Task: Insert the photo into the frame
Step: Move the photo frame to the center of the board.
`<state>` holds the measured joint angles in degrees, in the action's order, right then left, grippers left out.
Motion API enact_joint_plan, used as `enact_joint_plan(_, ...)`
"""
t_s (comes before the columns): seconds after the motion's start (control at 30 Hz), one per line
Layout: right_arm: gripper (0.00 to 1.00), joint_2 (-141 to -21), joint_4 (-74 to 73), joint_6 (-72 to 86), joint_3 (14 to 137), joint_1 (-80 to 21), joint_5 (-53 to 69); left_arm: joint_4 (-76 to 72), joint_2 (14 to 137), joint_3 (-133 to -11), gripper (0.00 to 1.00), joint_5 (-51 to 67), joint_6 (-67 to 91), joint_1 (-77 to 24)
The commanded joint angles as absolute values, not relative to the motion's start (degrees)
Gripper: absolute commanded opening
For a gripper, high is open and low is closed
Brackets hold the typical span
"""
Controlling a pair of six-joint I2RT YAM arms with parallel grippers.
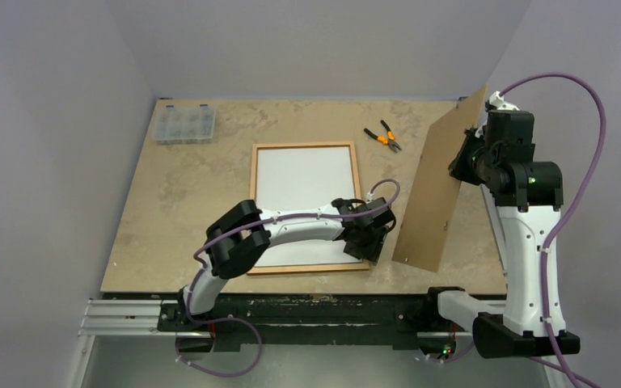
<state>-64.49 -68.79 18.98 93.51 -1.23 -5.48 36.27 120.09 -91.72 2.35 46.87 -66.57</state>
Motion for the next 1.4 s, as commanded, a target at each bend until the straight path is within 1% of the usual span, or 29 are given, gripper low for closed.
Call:
enact_joint_plan(0.0, 0.0, -63.37, -64.95, 18.54, 94.28, -1.41, -6.24, 37.47, 120.36, -92.21, 0.47, 3.31, 45.56, -67.99)
enact_joint_plan(0.33, 0.0, -63.48, -64.51, 18.57, 93.71, -1.4, -5.7, 37.17, 118.59, -91.79, 0.41, 5.71, 45.7, -70.49)
enact_joint_plan(0.5, 0.0, -63.29, -64.13, 18.64, 93.19, -1.41, -5.03, 37.38, 116.88, -91.5, 0.41, 5.8, 46.33, -71.34)
enact_joint_plan(0.6, 0.0, -63.25, -63.73, 18.74, 92.62, -1.37, -3.71, 36.85, 115.96, -91.3, 0.45, 6.02, 46.55, -71.45)
enact_joint_plan(0.73, 0.0, -63.11, -63.56, 18.72, 92.61, -1.36, -2.0, 34.56, 113.64, -89.86, 0.54, 6.45, 46.72, -70.84)
enact_joint_plan(0.87, 0.0, -63.38, -64.18, 18.76, 93.88, -1.4, -0.19, 32.19, 108.88, -87.0, 0.6, 5.9, 46.89, -69.28)
enact_joint_plan(1.1, 0.0, -64.83, -65.48, 19.51, 97.82, -1.36, 5.57, 23.7, 96.34, -76.67, 0.63, 10.82, 48.78, -62.11)
enact_joint_plan(1.3, 0.0, -66.45, -67.02, 20.25, 102.57, -1.41, 11.63, 23.28, 86.79, -70.01, 0.64, 12.18, 47.87, -54.89)
enact_joint_plan(1.37, 0.0, -66.97, -67.27, 20.58, 104.01, -1.4, 15.43, 23.59, 84.51, -67.85, 0.64, 12.46, 47.44, -52.38)
